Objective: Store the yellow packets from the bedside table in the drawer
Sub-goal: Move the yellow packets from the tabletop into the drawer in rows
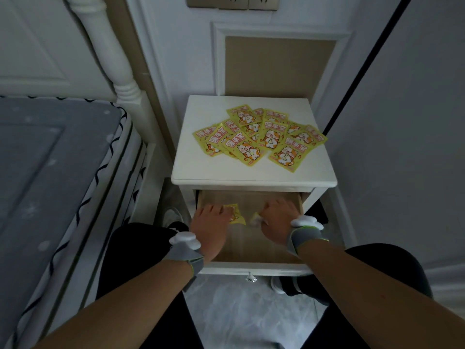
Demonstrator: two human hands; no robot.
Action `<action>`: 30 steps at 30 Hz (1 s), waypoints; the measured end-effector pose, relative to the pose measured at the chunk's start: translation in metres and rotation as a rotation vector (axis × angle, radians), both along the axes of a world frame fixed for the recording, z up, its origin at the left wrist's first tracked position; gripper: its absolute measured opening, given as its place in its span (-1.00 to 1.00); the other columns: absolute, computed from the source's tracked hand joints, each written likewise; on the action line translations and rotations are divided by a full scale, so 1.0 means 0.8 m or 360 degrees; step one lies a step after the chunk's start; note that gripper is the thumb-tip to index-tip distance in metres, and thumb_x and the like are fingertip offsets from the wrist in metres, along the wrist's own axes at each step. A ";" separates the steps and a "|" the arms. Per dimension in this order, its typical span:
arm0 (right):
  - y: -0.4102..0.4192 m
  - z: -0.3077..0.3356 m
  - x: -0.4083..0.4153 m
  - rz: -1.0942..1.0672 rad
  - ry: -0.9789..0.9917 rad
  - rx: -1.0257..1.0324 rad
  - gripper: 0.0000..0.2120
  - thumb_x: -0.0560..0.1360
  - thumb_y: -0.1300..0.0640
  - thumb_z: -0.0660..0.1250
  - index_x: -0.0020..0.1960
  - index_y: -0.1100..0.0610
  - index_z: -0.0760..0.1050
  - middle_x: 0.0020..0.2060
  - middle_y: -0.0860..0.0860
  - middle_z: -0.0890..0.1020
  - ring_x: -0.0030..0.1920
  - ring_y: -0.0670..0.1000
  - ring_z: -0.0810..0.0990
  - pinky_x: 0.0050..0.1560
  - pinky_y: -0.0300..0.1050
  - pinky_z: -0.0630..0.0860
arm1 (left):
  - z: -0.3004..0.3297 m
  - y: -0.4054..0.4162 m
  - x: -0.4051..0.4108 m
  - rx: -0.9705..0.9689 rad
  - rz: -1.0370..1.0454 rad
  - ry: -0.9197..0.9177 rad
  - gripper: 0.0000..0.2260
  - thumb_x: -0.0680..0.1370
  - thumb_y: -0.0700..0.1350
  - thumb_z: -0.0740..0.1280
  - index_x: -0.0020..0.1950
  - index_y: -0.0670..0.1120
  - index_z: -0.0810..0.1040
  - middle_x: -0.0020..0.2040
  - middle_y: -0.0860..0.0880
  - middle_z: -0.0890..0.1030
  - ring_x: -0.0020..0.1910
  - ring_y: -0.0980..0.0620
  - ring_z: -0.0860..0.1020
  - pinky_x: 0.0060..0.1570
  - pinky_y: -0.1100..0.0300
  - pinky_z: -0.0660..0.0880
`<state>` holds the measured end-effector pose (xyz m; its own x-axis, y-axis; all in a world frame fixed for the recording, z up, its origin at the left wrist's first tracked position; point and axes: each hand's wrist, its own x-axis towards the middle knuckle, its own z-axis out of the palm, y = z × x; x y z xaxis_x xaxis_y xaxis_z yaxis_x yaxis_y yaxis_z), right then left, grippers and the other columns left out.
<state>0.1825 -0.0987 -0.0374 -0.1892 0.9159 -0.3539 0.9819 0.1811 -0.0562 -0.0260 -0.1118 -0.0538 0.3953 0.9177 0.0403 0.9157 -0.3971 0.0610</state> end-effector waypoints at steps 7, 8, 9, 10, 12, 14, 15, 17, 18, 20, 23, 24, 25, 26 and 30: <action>0.026 -0.031 -0.015 -0.0084 0.0224 -0.0397 -0.78 0.54 -0.10 0.23 -0.21 -0.05 0.50 -0.07 0.01 0.65 -0.03 0.13 0.64 -0.15 -0.10 0.42 | -0.025 0.015 0.000 -0.0168 0.0106 0.0087 -0.80 0.49 -0.24 0.35 0.08 -0.08 0.62 -0.08 -0.12 0.61 -0.06 -0.20 0.57 -0.09 -0.05 0.47; 0.030 -0.037 -0.017 -0.0090 0.0268 -0.0412 -0.80 0.57 -0.10 0.21 -0.13 -0.05 0.53 -0.03 0.02 0.65 0.00 0.13 0.64 -0.11 -0.08 0.45 | -0.032 0.019 0.001 -0.0169 0.0143 0.0097 -0.82 0.46 -0.24 0.38 0.04 -0.09 0.63 -0.12 -0.12 0.61 -0.10 -0.20 0.58 -0.13 -0.03 0.47; 0.033 -0.042 -0.019 -0.0084 0.0317 -0.0404 -0.82 0.58 -0.06 0.22 -0.01 -0.04 0.56 0.03 0.03 0.64 0.04 0.14 0.63 -0.06 -0.06 0.49 | -0.040 0.023 0.002 -0.0174 0.0171 0.0103 -0.83 0.45 -0.24 0.39 0.01 -0.09 0.64 -0.15 -0.11 0.61 -0.12 -0.19 0.58 -0.15 -0.02 0.47; 0.036 -0.046 -0.021 -0.0074 0.0341 -0.0389 -0.82 0.58 0.00 0.23 0.08 0.00 0.56 0.07 0.05 0.64 0.06 0.15 0.62 -0.01 -0.05 0.50 | -0.048 0.027 0.003 -0.0168 0.0184 0.0110 -0.84 0.46 -0.24 0.38 0.00 -0.08 0.64 -0.15 -0.11 0.61 -0.13 -0.18 0.57 -0.16 -0.01 0.46; 0.044 -0.058 -0.024 -0.0012 0.0372 -0.0343 -0.82 0.55 0.15 0.23 0.10 0.07 0.55 0.06 0.09 0.64 0.04 0.18 0.61 -0.06 -0.08 0.48 | -0.066 0.037 0.005 -0.0163 0.0207 0.0151 -0.87 0.43 -0.22 0.43 -0.05 -0.05 0.64 -0.17 -0.08 0.61 -0.15 -0.15 0.57 -0.17 0.03 0.44; 0.052 -0.076 -0.026 0.0044 0.0358 -0.0306 -0.81 0.53 0.22 0.21 0.06 0.13 0.56 0.03 0.12 0.64 0.02 0.19 0.59 -0.09 -0.09 0.44 | -0.087 0.048 0.007 -0.0197 0.0193 0.0184 -0.87 0.40 -0.19 0.47 -0.09 -0.03 0.64 -0.17 -0.06 0.61 -0.15 -0.13 0.57 -0.12 0.06 0.40; 0.055 -0.084 -0.026 0.0068 0.0341 -0.0308 -0.80 0.52 0.22 0.21 0.06 0.14 0.58 0.05 0.13 0.63 0.05 0.19 0.57 -0.02 -0.08 0.46 | -0.095 0.052 0.007 -0.0224 0.0187 0.0191 -0.88 0.41 -0.18 0.46 -0.08 -0.03 0.64 -0.14 -0.06 0.61 -0.12 -0.13 0.57 -0.09 0.06 0.39; 0.062 -0.109 -0.019 0.0093 0.0226 -0.0428 -0.75 0.53 0.24 0.22 0.14 0.15 0.59 0.18 0.16 0.59 0.18 0.19 0.53 0.25 -0.02 0.43 | -0.116 0.059 0.008 -0.0314 0.0135 0.0207 -0.81 0.51 -0.15 0.30 0.08 -0.04 0.62 0.01 -0.08 0.61 0.04 -0.15 0.55 0.03 0.02 0.43; 0.060 -0.116 -0.013 0.0109 0.0114 -0.0520 -0.69 0.53 0.25 0.23 0.24 0.15 0.55 0.30 0.18 0.52 0.32 0.19 0.46 0.40 -0.01 0.32 | -0.121 0.058 0.009 -0.0394 0.0081 0.0236 -0.73 0.58 -0.16 0.19 0.23 -0.05 0.56 0.15 -0.10 0.57 0.17 -0.17 0.49 0.15 -0.01 0.40; 0.052 -0.129 0.000 0.0139 -0.0044 -0.0676 -0.50 0.52 0.24 0.24 0.46 0.14 0.36 0.50 0.19 0.32 0.55 0.16 0.18 0.56 0.04 0.03 | -0.131 0.055 0.007 -0.0555 -0.0003 0.0347 -0.63 0.66 -0.15 0.04 0.47 -0.07 0.34 0.42 -0.13 0.39 0.42 -0.20 0.30 0.36 -0.05 0.23; 0.047 -0.141 0.009 0.0068 -0.0015 -0.0689 -0.47 0.52 0.19 0.25 0.49 0.11 0.30 0.49 0.17 0.33 0.53 0.15 0.22 0.52 0.03 0.09 | -0.143 0.050 0.008 -0.0718 -0.0046 0.0502 -0.55 0.69 -0.08 0.01 0.59 -0.07 0.12 0.58 -0.14 0.15 0.56 -0.20 0.07 0.49 -0.11 0.06; 0.046 -0.143 0.009 0.0049 -0.0006 -0.0665 -0.49 0.53 0.16 0.25 0.46 0.12 0.31 0.46 0.16 0.36 0.49 0.16 0.28 0.49 0.04 0.16 | -0.147 0.048 0.009 -0.0742 -0.0053 0.0527 -0.53 0.68 -0.06 0.02 0.59 -0.07 0.09 0.59 -0.15 0.12 0.57 -0.20 0.03 0.49 -0.14 0.03; 0.046 -0.145 0.009 0.0025 -0.0005 -0.0650 -0.50 0.53 0.13 0.24 0.46 0.12 0.31 0.45 0.16 0.37 0.48 0.16 0.30 0.48 0.05 0.19 | -0.150 0.046 0.009 -0.0761 -0.0057 0.0541 -0.52 0.67 -0.05 0.02 0.60 -0.07 0.07 0.60 -0.15 0.11 0.57 -0.21 0.01 0.49 -0.15 0.02; 0.045 -0.148 0.009 -0.0003 0.0010 -0.0641 -0.48 0.54 0.10 0.22 0.48 0.12 0.28 0.46 0.15 0.36 0.48 0.16 0.28 0.49 0.06 0.19 | -0.152 0.043 0.009 -0.0778 -0.0051 0.0546 -0.51 0.66 -0.05 0.02 0.60 -0.07 0.06 0.60 -0.15 0.10 0.57 -0.21 0.00 0.49 -0.16 0.02; 0.040 -0.147 0.002 -0.0043 0.0114 -0.0465 -0.44 0.54 0.02 0.22 0.52 0.09 0.25 0.49 0.10 0.32 0.43 0.15 0.36 0.39 0.02 0.33 | -0.146 0.038 0.012 -0.0729 0.0019 0.0469 -0.49 0.63 -0.07 0.07 0.59 -0.09 0.10 0.59 -0.18 0.10 0.55 -0.23 0.07 0.46 -0.14 0.09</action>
<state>0.1844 -0.0670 -0.1548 -0.2000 0.7822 -0.5901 0.9778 0.1209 -0.1711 -0.0166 -0.0812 -0.1702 0.3186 0.8199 -0.4757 0.9246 -0.3794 -0.0346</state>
